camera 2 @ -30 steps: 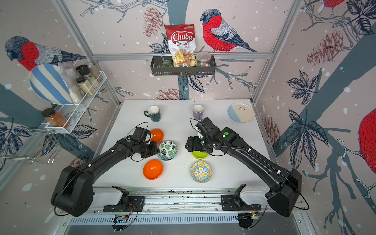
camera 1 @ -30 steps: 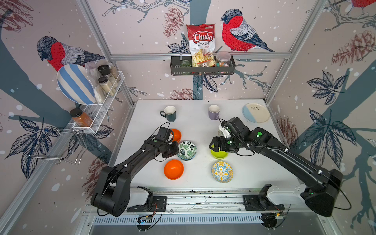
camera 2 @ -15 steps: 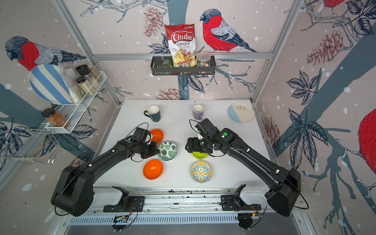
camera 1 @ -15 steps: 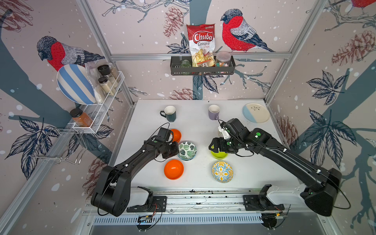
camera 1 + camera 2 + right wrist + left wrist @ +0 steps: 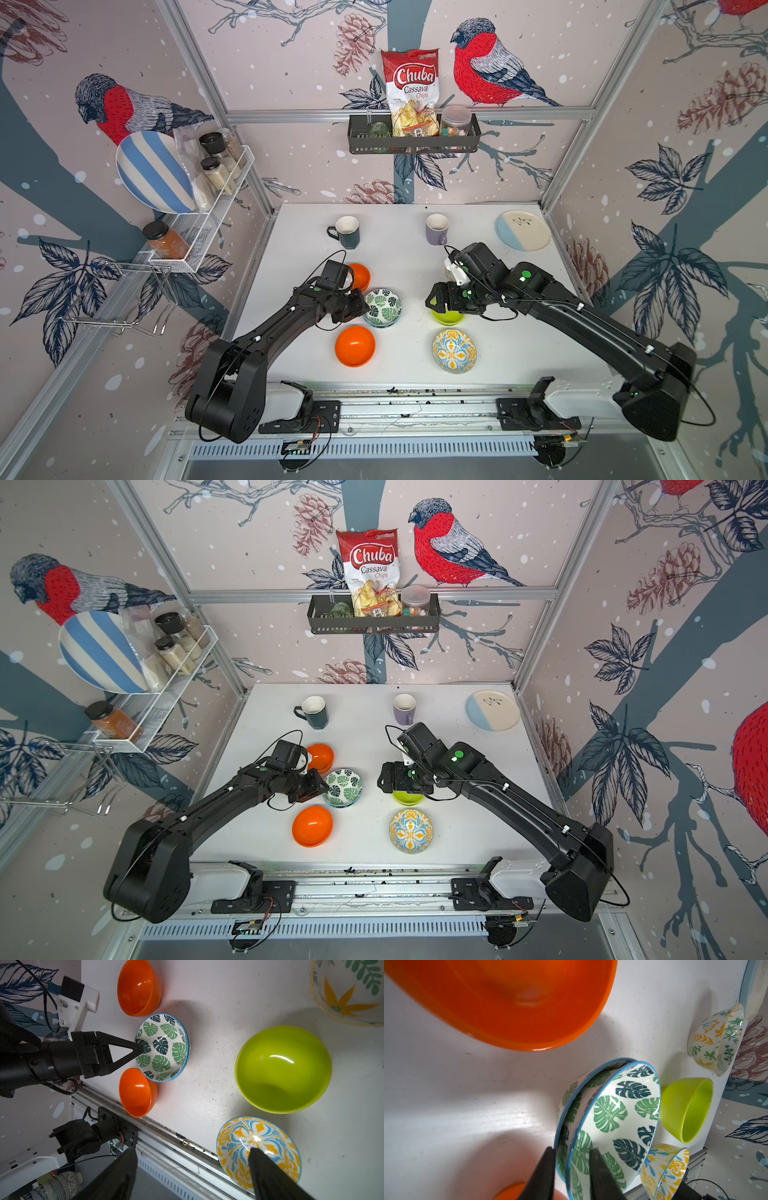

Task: Stack the bowls
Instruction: Place the bowl on the bowl.

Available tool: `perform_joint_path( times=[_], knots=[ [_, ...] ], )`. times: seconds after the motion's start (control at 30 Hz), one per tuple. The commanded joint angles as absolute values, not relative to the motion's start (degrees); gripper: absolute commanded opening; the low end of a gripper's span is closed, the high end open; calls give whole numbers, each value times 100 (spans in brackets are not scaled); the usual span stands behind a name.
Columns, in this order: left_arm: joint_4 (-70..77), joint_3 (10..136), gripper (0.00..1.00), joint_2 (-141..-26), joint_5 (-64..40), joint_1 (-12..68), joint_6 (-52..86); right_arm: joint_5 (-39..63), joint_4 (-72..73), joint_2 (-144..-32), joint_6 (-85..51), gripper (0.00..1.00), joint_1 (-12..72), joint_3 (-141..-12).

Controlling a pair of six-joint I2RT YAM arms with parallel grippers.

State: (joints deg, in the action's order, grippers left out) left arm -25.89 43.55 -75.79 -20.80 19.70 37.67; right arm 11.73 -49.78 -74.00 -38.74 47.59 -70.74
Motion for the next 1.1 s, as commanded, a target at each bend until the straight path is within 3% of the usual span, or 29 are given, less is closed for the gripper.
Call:
perform_joint_path(
  times=[0.0,0.2,0.57,1.07],
  knots=[
    [-2587,4407,34,-7518,-2090,1956,3763,1206,-4923,-7400,-3800,86,4768,-7092],
    [-2903,4395,33,-7248,-1872,1960,3735,1187,-4918,-7395,-3798,86,4768,-7076],
    [-2944,4383,13,-7349,-1905,1954,3710,1224,-4892,-7466,-3799,86,4788,-7076],
    [-2908,4362,7,-7451,-1888,1955,3703,1224,-4853,-7573,-3824,86,4851,-7042]
  ],
)
